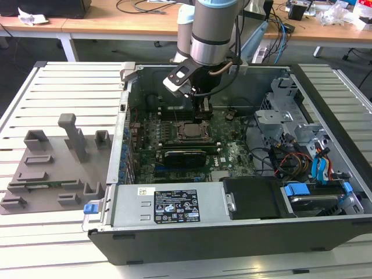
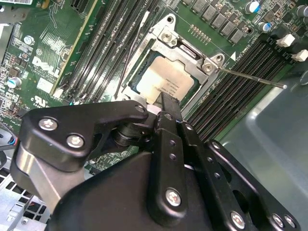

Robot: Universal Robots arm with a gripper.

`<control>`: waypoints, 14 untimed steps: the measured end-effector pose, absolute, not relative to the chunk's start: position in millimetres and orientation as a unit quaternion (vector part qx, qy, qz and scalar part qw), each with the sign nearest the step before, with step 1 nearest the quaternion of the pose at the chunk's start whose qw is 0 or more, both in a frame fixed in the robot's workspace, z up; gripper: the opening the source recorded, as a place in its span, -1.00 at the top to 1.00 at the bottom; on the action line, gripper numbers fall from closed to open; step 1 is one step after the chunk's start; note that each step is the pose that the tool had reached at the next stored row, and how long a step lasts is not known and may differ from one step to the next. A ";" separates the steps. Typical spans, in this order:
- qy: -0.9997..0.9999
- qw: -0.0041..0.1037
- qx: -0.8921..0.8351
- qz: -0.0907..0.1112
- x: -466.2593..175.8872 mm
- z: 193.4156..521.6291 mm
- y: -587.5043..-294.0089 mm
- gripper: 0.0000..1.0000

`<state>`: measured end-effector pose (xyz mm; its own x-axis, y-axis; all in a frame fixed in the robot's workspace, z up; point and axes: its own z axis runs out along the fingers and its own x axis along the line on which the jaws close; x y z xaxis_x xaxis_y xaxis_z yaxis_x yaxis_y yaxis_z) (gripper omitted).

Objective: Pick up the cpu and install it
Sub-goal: 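Install the first cpu locking lever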

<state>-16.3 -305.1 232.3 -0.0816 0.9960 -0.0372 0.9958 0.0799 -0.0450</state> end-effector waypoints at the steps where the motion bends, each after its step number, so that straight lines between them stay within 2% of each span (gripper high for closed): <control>1: -0.736 0.002 -0.676 0.029 -16.3 232.3 -305.1 0.79; 14: -0.768 0.000 -0.640 0.029 -16.3 232.3 -305.1 0.79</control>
<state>-16.3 -305.1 232.3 -0.1807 0.9828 -0.0373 0.9828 0.1790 -0.0451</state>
